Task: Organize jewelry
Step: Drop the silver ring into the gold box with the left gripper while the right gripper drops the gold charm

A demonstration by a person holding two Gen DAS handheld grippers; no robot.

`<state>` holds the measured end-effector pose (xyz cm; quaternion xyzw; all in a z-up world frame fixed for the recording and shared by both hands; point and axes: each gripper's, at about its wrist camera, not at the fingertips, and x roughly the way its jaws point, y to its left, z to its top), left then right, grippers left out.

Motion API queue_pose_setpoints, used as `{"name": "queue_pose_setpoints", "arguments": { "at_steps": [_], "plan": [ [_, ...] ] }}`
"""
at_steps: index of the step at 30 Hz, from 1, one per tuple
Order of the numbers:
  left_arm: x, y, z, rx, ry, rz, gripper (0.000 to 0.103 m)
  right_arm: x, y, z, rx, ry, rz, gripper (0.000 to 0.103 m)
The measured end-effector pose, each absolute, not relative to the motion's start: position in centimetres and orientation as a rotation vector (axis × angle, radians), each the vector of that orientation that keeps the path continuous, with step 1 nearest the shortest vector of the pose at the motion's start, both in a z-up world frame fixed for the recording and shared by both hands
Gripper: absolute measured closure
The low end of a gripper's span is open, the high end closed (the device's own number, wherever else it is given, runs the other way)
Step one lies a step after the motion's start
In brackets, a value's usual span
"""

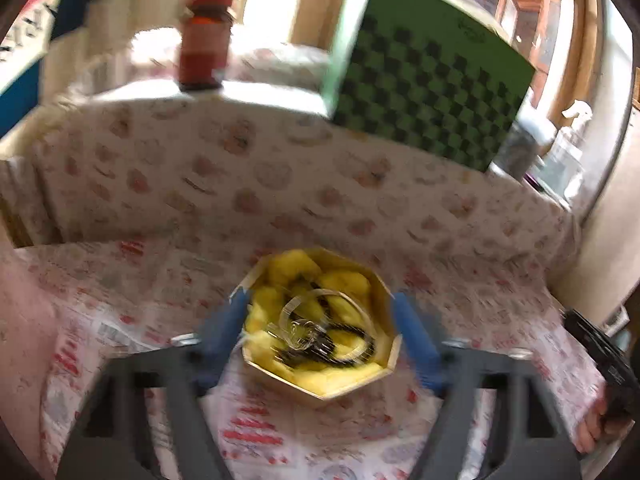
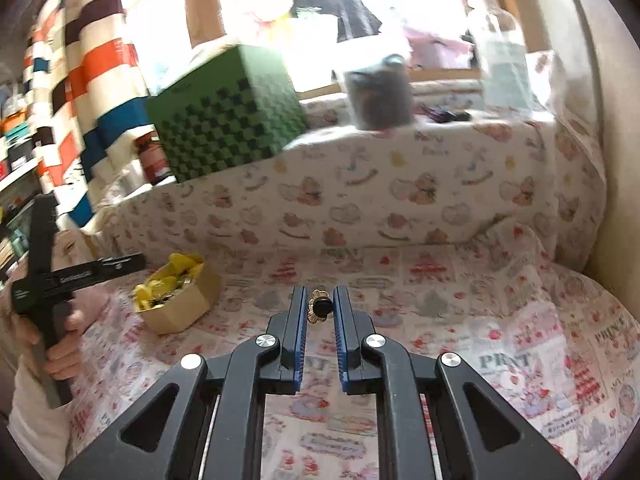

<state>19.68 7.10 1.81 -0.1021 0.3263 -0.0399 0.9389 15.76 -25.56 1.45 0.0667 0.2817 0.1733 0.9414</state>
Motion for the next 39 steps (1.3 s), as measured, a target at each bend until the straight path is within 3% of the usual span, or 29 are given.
{"name": "queue_pose_setpoints", "arguments": {
  "at_steps": [4, 9, 15, 27, 29, 31, 32, 33, 36, 39],
  "plan": [
    [18.6, 8.2, 2.7, -0.217, 0.605, -0.03, 0.023, 14.6, -24.4, 2.0, 0.113, 0.529, 0.41, 0.089],
    [18.1, 10.7, 3.5, -0.269, 0.548, 0.062, 0.008, 14.2, -21.2, 3.0, 0.063, 0.532, 0.473, 0.089],
    [18.4, 11.7, 3.4, -0.297, 0.563, 0.087, 0.008, 18.5, -14.6, 2.1, 0.013, 0.735, 0.573, 0.089],
    [18.2, 13.5, 3.0, -0.32, 0.559, 0.195, 0.008, 23.8, -6.8, 0.5, 0.118, 0.82, 0.614, 0.089],
    [18.1, 13.6, 3.0, -0.317, 0.551, 0.205, 0.008, 24.3, -6.7, 0.0, 0.137, 0.846, 0.615, 0.081],
    [18.0, 13.3, 3.1, -0.302, 0.546, 0.201, 0.008, 24.3, -7.0, 0.0, 0.149, 0.84, 0.599, 0.052],
    [18.0, 13.1, 3.1, -0.292, 0.542, 0.2, 0.008, 24.1, -7.6, 0.2, 0.158, 0.818, 0.591, 0.045],
    [17.9, 12.9, 3.2, -0.284, 0.537, 0.199, 0.008, 23.8, -8.0, 0.4, 0.159, 0.796, 0.578, 0.04],
    [17.5, 11.9, 3.4, -0.256, 0.52, 0.176, 0.008, 23.1, -9.7, 1.4, 0.126, 0.754, 0.53, 0.037],
    [17.2, 10.6, 3.3, -0.223, 0.508, 0.145, 0.004, 22.1, -12.3, 2.3, 0.095, 0.689, 0.433, 0.021]
  ]
}}
